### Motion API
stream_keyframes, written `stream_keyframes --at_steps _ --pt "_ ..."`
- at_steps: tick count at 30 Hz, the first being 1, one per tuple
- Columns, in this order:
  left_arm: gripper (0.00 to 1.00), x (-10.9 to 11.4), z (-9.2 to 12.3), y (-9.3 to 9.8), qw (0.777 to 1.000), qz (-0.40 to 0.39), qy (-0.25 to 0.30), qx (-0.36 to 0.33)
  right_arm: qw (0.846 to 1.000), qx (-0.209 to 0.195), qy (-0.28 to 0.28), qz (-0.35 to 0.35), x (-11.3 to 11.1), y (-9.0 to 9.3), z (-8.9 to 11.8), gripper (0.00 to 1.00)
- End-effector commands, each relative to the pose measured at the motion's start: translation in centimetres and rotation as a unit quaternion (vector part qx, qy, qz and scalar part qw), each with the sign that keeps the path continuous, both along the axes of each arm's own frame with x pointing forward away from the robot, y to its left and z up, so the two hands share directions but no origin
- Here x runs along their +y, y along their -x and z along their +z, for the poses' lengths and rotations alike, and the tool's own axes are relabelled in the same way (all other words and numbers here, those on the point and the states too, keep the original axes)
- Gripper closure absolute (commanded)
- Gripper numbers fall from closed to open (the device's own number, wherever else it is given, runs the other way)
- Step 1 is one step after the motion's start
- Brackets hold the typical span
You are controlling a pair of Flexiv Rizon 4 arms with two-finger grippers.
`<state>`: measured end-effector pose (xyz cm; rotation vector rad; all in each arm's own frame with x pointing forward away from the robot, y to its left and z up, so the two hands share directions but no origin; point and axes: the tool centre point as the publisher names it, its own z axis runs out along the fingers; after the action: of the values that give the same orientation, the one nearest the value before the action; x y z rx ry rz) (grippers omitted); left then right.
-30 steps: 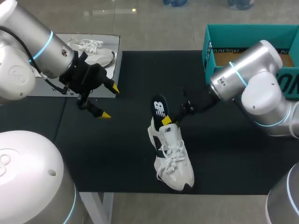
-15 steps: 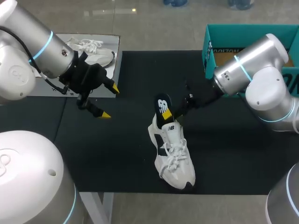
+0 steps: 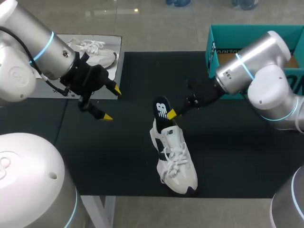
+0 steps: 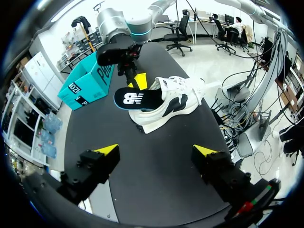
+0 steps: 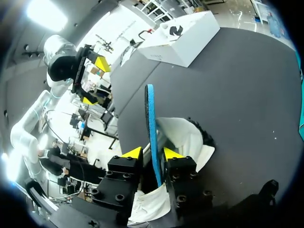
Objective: Take the shoe out of the shoebox, open the shoe tongue, remove and reinsert the insole, then place the shoe into the shoebox
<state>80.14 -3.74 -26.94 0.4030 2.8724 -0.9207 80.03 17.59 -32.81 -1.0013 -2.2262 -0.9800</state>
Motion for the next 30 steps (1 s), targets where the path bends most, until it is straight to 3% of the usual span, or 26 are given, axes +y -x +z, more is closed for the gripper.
stream_keyframes --at_steps 1,9,21,30 --pt "0.0 0.0 0.0 0.0 1.0 0.0 -0.002 0.0 1.0 0.002 0.001 0.003 0.2 -0.4 -0.3 1.0" --pt "0.0 0.0 0.0 0.0 1.0 0.0 -0.002 0.0 1.0 0.004 0.001 0.004 0.3 -0.3 -0.2 1.0" --pt "0.0 0.0 0.0 0.0 1.0 0.0 -0.002 0.0 0.999 0.045 -0.003 0.001 1.2 3.3 -2.0 1.0" --pt "0.0 0.0 0.0 0.0 1.0 0.0 -0.002 0.0 0.998 0.069 0.006 -0.009 0.8 4.4 -3.3 1.0"
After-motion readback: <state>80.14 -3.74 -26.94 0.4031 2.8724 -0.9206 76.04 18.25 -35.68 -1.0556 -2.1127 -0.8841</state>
